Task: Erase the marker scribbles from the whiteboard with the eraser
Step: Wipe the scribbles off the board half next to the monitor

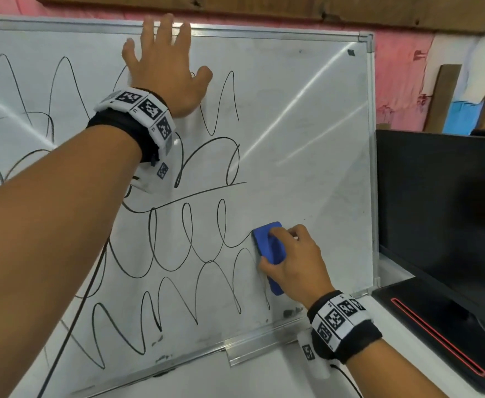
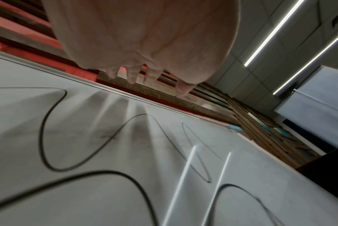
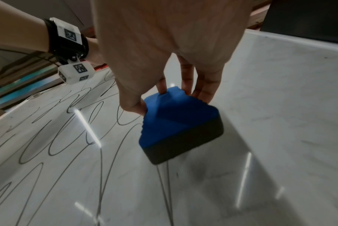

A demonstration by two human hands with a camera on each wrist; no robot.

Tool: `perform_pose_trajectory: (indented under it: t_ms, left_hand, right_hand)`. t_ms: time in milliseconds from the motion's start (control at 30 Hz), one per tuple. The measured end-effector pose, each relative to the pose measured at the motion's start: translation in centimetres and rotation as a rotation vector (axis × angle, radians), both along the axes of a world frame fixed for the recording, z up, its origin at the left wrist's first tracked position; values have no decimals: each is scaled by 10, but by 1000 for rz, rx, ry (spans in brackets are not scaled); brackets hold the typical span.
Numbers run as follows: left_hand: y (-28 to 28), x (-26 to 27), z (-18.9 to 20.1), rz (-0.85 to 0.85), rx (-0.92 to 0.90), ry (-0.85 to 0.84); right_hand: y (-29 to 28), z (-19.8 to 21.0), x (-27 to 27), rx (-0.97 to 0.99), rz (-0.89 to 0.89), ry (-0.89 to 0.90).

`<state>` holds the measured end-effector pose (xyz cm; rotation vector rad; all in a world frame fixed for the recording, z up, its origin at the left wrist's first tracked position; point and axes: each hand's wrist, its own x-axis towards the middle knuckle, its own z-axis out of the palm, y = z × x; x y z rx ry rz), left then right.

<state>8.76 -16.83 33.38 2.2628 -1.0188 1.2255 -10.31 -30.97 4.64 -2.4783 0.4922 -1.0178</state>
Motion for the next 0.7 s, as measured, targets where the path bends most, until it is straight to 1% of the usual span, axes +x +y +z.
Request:
perform_pose_trajectory:
  t_ms: [100,200,267,400,467,500,600,700]
  left_hand:
    - [1,-19,-21,-74,6,-30]
    - [3,-35,-61,-157,78,-40]
    - [4,-45,-93,-237,132,-7]
    - [8,-60,-159,-391,224,28]
    - [12,-67,-192,-480,281,125]
    - [14,-72,-208,-496,349,195]
    - [21,-81,-255,-468,610,363]
    - [28,-83,-292,-481,749,491]
  right_hand:
    - [-3,13,3,-25,-15,-21]
    - [-4,17,5,-32,-25,-23]
    - [-3,10,3,-28,-27,2]
    - [-1,-18,-10,17,-36,94]
    - [-2,-28,-17,37,-40,137]
    - [-2,-30,-19,43,-42,149]
    - [-4,-26,-19,40,-57,131]
    - [-6,-15,-14,49,-83,73]
